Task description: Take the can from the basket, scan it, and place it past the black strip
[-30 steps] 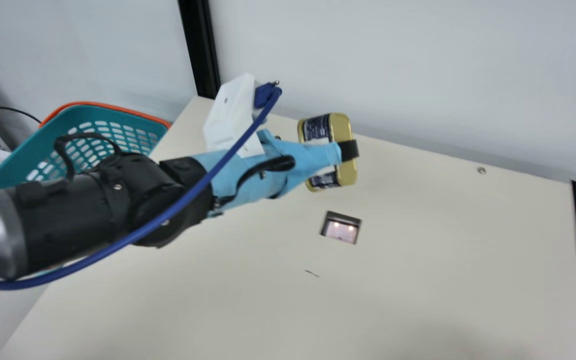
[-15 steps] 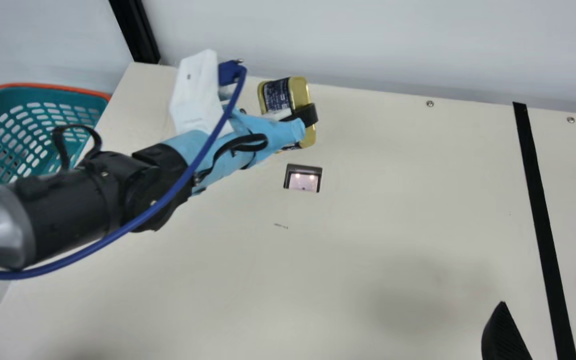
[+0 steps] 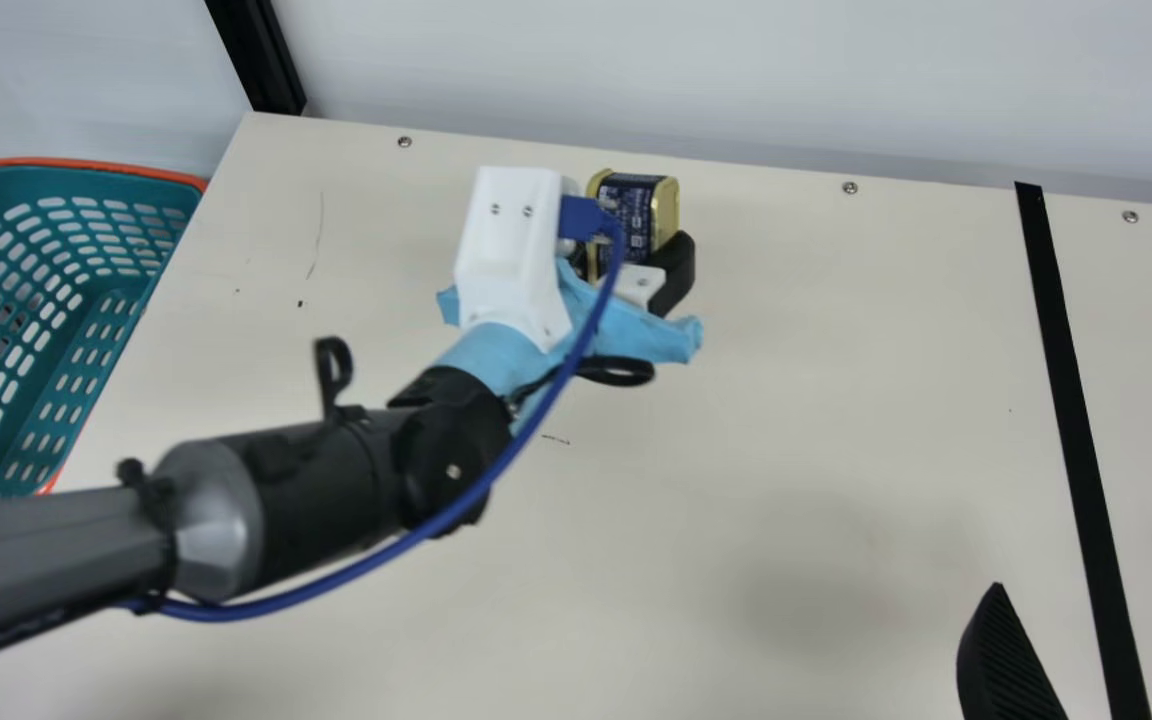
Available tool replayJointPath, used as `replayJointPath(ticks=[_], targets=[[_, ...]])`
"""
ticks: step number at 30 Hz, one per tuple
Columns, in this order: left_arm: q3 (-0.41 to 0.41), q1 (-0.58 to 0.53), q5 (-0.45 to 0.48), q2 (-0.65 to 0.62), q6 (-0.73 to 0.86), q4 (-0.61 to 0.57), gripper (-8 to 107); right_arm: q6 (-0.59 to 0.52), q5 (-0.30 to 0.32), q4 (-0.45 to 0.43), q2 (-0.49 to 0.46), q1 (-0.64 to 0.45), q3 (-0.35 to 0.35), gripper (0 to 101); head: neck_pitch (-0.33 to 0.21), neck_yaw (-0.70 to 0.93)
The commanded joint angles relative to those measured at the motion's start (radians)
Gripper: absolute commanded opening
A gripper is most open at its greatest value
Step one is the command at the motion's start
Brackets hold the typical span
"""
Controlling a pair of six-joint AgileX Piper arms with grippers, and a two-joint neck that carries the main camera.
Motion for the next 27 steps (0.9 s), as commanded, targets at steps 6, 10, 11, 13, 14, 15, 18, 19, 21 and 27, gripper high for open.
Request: replayJointPath(ticks=[6,10,11,13,14,15,18,19,21,27], targets=[[-0.050,-0.055,-0.078,0.025,0.277,-0.132,10,0.000,0.000,0.000,0.000,0.000,0.000,101,-0.011,0.006],[-0.058,-0.054,-0.092,0.033,0.323,-0.143,10,0.000,0.000,0.000,0.000,0.000,0.000,101,-0.011,0.006],[-0.058,-0.052,-0.093,0.034,0.330,-0.144,10,0.000,0.000,0.000,0.000,0.000,0.000,101,-0.011,0.006],[-0.055,-0.045,-0.094,0.037,0.340,-0.143,10,0.000,0.000,0.000,0.000,0.000,0.000,101,-0.011,0.006],[-0.053,-0.041,-0.094,0.038,0.344,-0.142,10,0.000,0.000,0.000,0.000,0.000,0.000,101,-0.011,0.006],[-0.050,-0.036,-0.094,0.038,0.346,-0.141,10,0.000,0.000,0.000,0.000,0.000,0.000,101,-0.011,0.006],[-0.041,-0.020,-0.086,0.042,0.342,-0.135,10,0.000,0.000,0.000,0.000,0.000,0.000,101,-0.011,0.006],[-0.037,-0.014,-0.083,0.044,0.338,-0.131,10,0.000,0.000,0.000,0.000,0.000,0.000,101,-0.011,0.006],[-0.033,-0.004,-0.076,0.047,0.325,-0.124,10,0.000,0.000,0.000,0.000,0.000,0.000,101,-0.011,0.006],[-0.015,0.010,-0.046,0.021,0.274,-0.108,10,0.000,0.000,0.000,0.000,0.000,0.000,101,-0.011,0.006]])
